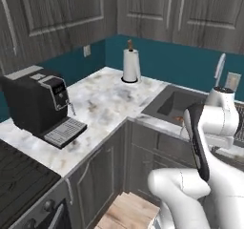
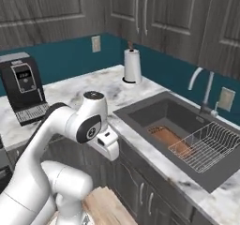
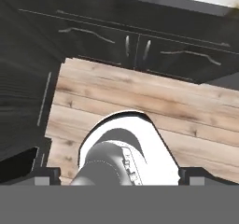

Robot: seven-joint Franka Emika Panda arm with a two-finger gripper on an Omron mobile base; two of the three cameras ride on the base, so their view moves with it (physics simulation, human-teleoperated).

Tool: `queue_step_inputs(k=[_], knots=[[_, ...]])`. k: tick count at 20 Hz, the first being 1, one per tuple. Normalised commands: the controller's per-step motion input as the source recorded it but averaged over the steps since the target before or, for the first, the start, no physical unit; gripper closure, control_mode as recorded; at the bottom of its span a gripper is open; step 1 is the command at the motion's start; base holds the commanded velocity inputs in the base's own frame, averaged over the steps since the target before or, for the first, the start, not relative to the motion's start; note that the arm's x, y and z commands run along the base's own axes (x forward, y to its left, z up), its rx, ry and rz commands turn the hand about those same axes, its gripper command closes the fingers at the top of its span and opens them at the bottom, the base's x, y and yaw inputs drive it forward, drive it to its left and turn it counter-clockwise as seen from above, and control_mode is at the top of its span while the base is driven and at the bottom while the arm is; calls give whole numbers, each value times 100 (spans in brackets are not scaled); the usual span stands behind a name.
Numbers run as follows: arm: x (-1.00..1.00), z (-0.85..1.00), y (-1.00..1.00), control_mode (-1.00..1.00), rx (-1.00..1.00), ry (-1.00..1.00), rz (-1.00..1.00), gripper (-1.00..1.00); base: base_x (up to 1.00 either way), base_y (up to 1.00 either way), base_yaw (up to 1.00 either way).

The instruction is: Move the cutting board and knife to the sink. Then move spray from the cabinet to the counter.

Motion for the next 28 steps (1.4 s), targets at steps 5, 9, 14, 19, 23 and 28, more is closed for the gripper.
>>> queue_step_inputs(k=[5,9,14,19,23,28], knots=[[0,0,0,100,0,0,0,-100,-35,-9,83],[0,0,0,100,0,0,0,-100,-19,-2,86],[0,0,0,100,0,0,0,-100,-21,0,90],[0,0,0,100,0,0,0,-100,-15,-2,90],[0,0,0,100,0,0,0,-100,-8,-6,90],[0,0,0,100,0,0,0,-100,-1,-7,87]])
